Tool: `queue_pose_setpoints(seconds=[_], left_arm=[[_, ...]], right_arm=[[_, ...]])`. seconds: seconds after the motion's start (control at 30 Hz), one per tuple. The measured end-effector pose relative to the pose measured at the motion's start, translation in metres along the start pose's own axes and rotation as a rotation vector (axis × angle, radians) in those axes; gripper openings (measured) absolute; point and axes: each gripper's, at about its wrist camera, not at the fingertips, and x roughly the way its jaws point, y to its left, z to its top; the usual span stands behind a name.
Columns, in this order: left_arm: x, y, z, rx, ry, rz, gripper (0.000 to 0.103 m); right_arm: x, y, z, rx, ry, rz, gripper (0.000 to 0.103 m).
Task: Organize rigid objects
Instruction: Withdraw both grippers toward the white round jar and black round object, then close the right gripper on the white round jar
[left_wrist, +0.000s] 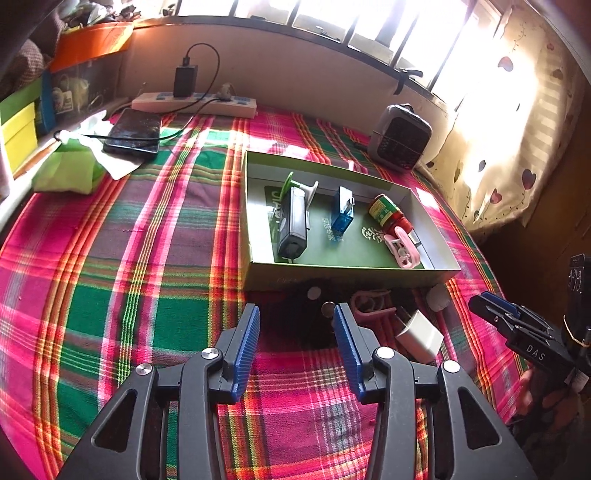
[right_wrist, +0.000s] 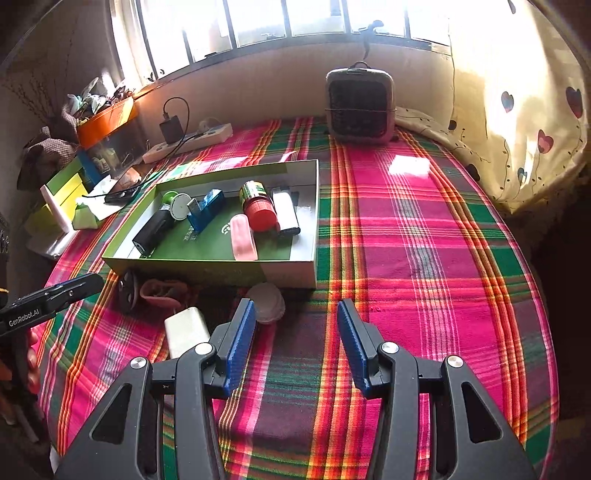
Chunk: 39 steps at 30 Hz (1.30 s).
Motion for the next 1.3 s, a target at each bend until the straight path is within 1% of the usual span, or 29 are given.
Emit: queue_pose_setpoints(seconds=[0.17, 0.23, 0.33, 0.5, 0.67, 0.93, 1.03, 1.13, 1.17, 1.27, 1.3], left_arm=[[0.004, 0.010, -0.007, -0.029, 0.011, -0.009, 0.042], [0.007, 0.013, -0.008, -0.039, 0.019, -0.015, 0.042], [0.009, 0.017, -0.008, -0.050, 0.027, -0.027, 0.042], [0.013, 0.019, -0.008, -0.057, 0.038, -0.046, 0.042], [0.014, 0.020, -0.007, -0.060, 0.041, -0.073, 0.046], [0.019, 0.017, -0.003, -0.055, 0.048, -0.097, 0.048], [0.021, 0.016, -0.001, -0.054, 0.049, -0.097, 0.048], [0.023, 0.014, 0.000, -0.048, 0.049, -0.090, 0.048], [0.023, 0.013, 0.001, -0.048, 0.049, -0.088, 0.049], [0.025, 0.012, 0.003, -0.043, 0.048, -0.084, 0.049], [0.026, 0.011, 0.003, -0.039, 0.048, -0.084, 0.050]], right_arm=[[0.007, -0.007, -0.006, 0.013, 0.028, -0.007, 0.048], [0.010, -0.008, -0.005, 0.023, 0.030, 0.005, 0.048], [0.016, -0.002, -0.002, 0.016, 0.041, 0.028, 0.048], [0.028, 0.012, 0.003, -0.028, 0.052, 0.028, 0.048], [0.039, 0.020, 0.007, -0.051, 0.072, 0.011, 0.048], [0.051, 0.025, 0.009, -0.060, 0.092, -0.006, 0.048], [0.050, 0.022, 0.010, -0.041, 0.087, -0.002, 0.048], [0.050, 0.020, 0.009, -0.042, 0.083, -0.016, 0.048], [0.050, 0.020, 0.009, -0.045, 0.081, -0.017, 0.048], [0.049, 0.020, 0.008, -0.056, 0.075, -0.032, 0.035], [0.049, 0.020, 0.008, -0.061, 0.074, -0.037, 0.033]])
